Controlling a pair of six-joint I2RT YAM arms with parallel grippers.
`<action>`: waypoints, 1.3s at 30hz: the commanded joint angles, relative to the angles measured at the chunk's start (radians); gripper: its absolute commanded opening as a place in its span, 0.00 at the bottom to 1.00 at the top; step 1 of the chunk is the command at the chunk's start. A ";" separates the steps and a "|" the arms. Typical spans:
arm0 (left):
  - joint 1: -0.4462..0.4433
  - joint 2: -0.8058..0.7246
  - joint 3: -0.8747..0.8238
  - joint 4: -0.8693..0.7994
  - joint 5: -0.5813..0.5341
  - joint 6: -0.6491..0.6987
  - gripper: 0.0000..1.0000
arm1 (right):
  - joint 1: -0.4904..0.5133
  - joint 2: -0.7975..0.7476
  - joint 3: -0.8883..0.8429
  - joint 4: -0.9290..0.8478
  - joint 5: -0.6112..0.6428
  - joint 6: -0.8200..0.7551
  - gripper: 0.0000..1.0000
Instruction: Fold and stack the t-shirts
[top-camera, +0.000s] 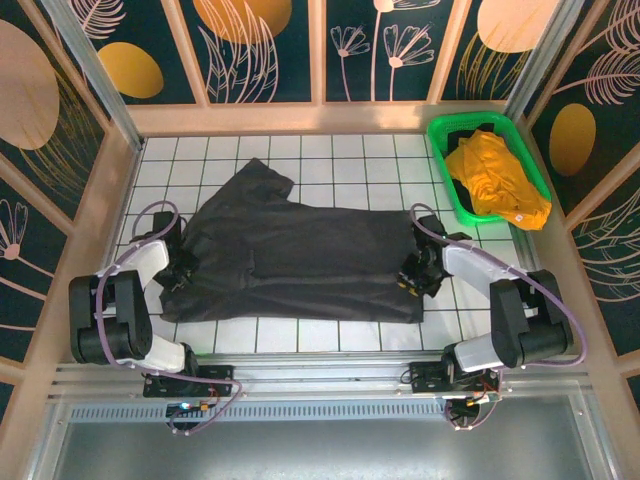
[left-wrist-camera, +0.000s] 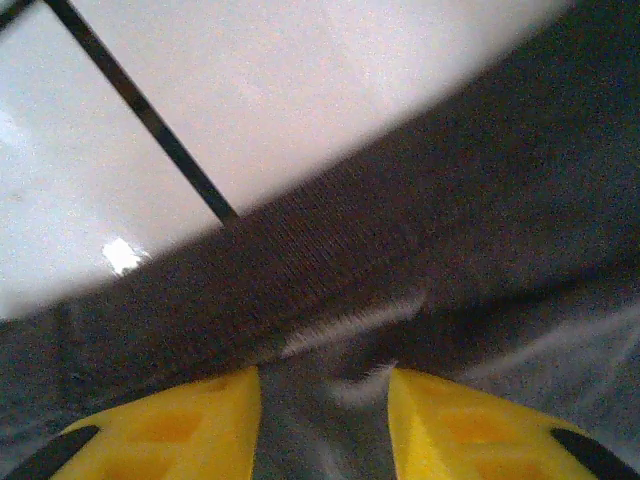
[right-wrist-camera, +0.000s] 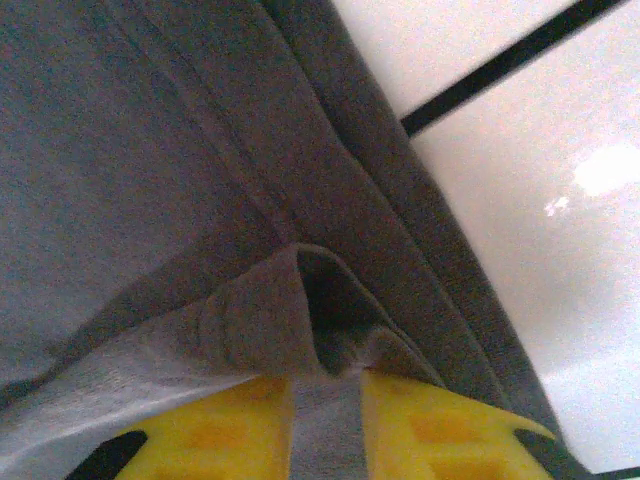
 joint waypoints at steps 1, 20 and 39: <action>0.008 -0.007 0.157 -0.021 -0.036 -0.026 0.45 | -0.015 -0.034 0.102 -0.005 0.070 -0.013 0.36; -0.153 0.932 1.350 0.165 0.223 0.237 0.44 | -0.082 0.301 0.581 0.155 -0.041 -0.176 0.46; -0.288 1.229 1.608 0.135 -0.037 0.325 0.60 | -0.099 0.224 0.470 0.163 -0.075 -0.148 0.46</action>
